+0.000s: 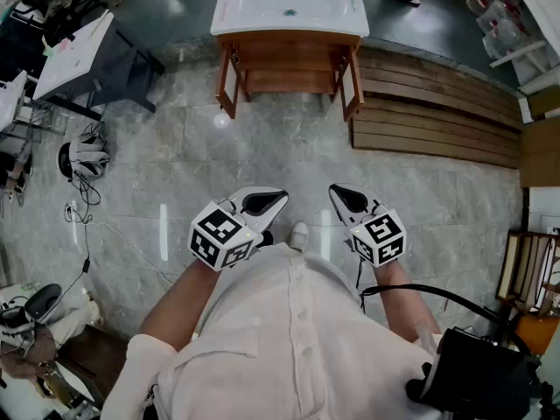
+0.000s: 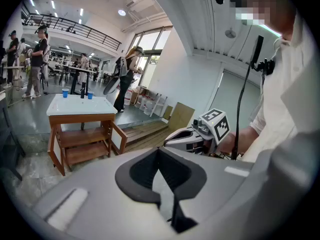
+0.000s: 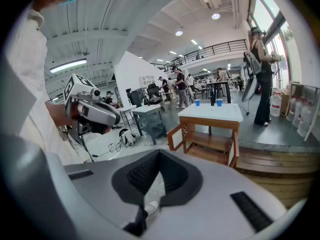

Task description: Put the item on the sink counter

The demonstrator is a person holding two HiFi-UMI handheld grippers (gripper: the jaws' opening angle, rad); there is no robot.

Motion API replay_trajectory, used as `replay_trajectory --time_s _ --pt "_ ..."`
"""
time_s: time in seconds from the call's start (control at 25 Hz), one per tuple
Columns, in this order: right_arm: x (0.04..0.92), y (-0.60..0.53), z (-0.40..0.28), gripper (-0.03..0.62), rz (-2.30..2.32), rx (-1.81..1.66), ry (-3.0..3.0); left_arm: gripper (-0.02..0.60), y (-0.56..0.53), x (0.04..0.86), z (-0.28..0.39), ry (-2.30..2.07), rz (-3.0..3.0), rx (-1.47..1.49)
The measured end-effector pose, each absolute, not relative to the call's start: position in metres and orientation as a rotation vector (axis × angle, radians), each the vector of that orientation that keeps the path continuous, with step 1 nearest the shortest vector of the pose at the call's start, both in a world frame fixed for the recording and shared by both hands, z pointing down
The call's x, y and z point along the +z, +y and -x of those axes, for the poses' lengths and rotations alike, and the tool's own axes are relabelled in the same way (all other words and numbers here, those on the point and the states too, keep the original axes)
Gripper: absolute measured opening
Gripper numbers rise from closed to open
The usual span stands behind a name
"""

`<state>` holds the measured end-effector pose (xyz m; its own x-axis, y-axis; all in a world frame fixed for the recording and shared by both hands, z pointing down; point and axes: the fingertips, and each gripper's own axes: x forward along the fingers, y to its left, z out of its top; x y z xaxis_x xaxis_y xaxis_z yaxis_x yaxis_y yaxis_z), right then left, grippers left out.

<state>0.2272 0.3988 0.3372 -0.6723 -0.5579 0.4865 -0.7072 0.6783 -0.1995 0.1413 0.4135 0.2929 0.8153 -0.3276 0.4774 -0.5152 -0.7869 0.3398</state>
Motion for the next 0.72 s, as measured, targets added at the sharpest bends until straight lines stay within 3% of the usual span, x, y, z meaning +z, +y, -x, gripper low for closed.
replay_trajectory --time_s 0.32,0.72 --pt "0.34 0.377 -0.232 0.003 -0.984 0.522 -2.51 0.006 0.394 0.294 -0.142 -0.673 -2.53 0.551" --pt "0.351 0.275 -0.196 0.005 -1.018 0.538 -2.427 0.006 0.291 0.299 -0.111 -0.62 -2.545 0.503"
